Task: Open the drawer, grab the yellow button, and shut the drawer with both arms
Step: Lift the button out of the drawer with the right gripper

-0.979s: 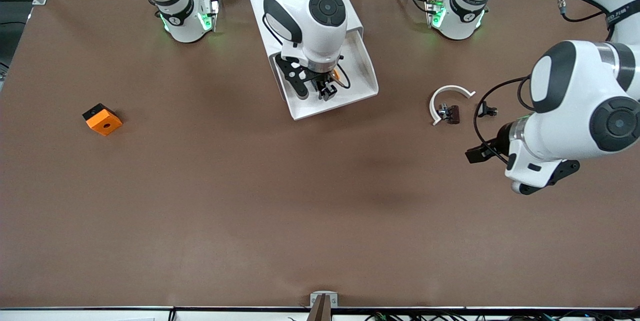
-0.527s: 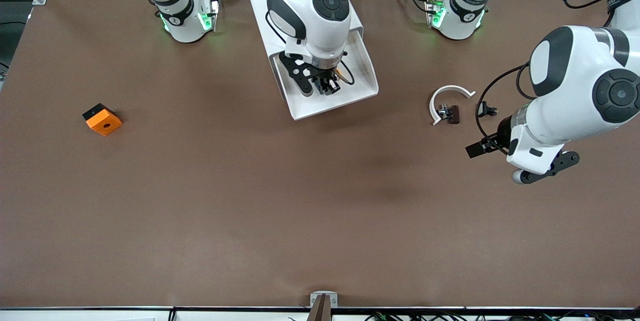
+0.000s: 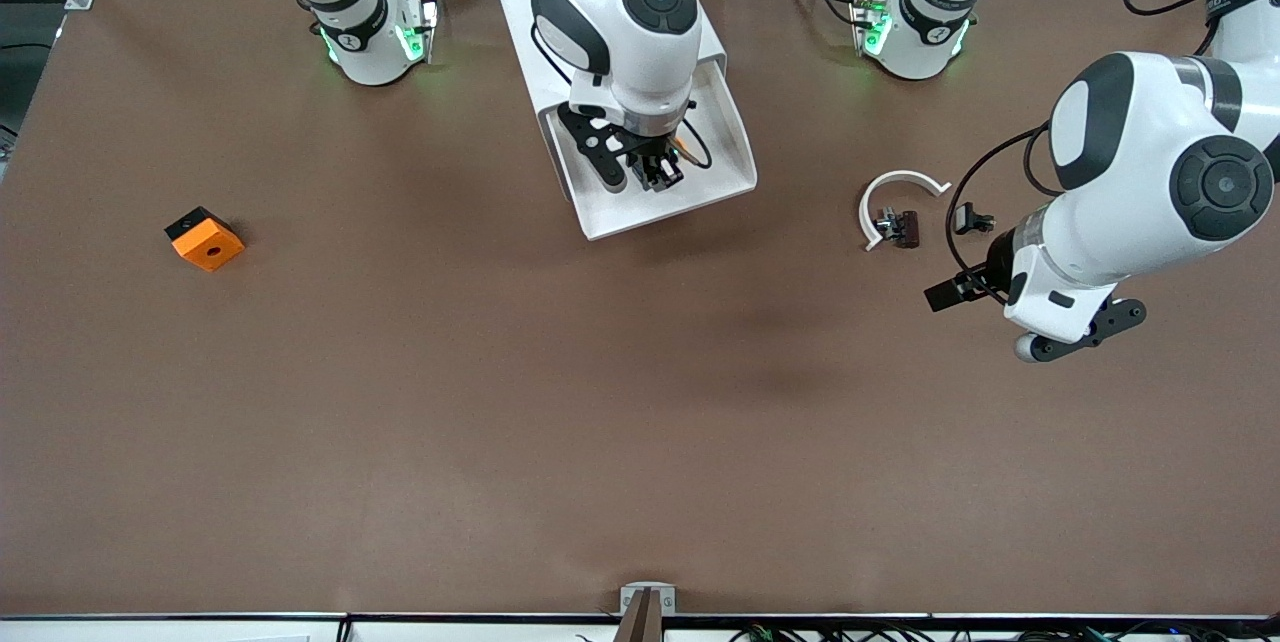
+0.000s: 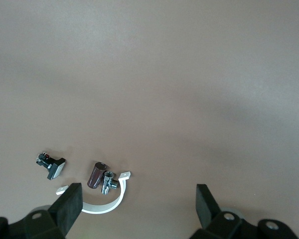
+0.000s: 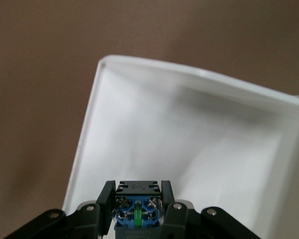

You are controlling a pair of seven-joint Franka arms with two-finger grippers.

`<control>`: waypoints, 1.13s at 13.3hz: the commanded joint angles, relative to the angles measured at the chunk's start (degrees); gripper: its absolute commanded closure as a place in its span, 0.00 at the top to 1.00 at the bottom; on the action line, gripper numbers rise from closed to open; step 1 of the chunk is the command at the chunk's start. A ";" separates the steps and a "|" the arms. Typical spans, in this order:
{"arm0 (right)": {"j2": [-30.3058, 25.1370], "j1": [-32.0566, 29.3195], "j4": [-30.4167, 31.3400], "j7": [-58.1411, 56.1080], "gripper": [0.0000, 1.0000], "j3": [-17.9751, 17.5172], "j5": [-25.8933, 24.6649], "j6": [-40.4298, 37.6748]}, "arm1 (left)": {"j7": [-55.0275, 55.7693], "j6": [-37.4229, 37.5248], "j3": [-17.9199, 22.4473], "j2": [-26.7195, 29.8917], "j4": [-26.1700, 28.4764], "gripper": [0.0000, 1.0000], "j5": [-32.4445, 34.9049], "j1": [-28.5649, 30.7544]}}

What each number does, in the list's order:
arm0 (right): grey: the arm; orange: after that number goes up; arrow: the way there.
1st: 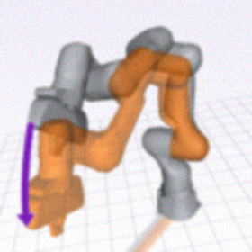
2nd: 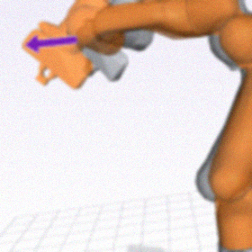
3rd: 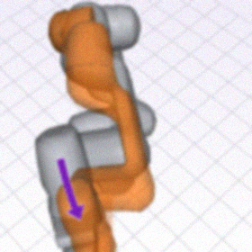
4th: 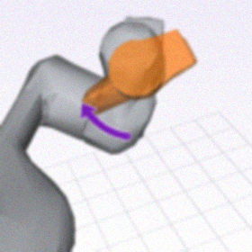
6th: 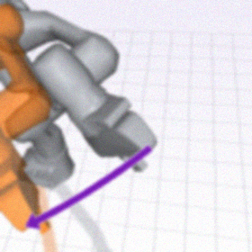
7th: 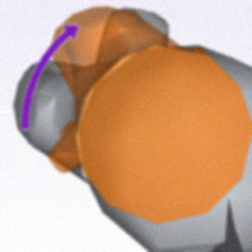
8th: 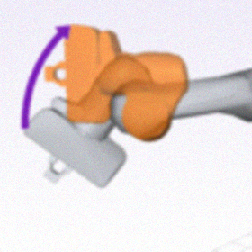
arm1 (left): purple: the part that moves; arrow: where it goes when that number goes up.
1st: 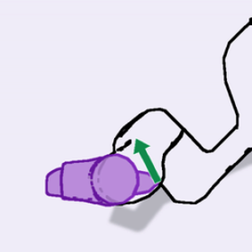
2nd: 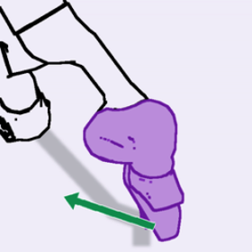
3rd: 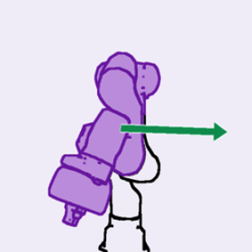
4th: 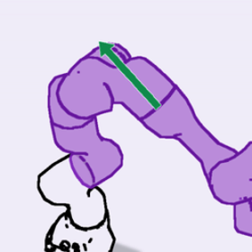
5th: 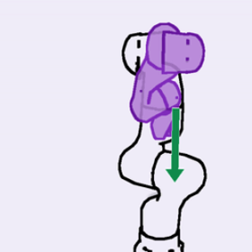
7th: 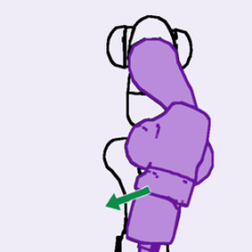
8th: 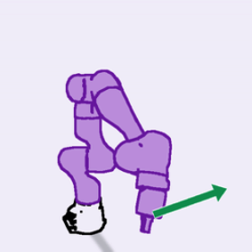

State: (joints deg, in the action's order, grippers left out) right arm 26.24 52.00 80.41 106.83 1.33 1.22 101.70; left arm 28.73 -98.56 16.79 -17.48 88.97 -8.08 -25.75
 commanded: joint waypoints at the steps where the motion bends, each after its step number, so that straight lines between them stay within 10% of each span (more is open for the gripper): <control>1: -0.14 -3.39 -7.60 -5.37 0.27 -0.36 -0.17 -9.64 | 0.62 -2.86 -0.35 0.26 1.29 1.00 1.13 -0.79; 15: -7.79 -36.33 -8.78 -81.64 0.28 0.17 0.72 -22.26 | 20.13 -19.29 -0.61 -10.20 0.94 1.00 0.17 -13.70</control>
State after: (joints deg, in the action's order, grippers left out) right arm 18.87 20.44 70.48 34.81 2.43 2.84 78.39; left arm 46.24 -116.16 16.05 -26.92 90.22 -8.08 -38.22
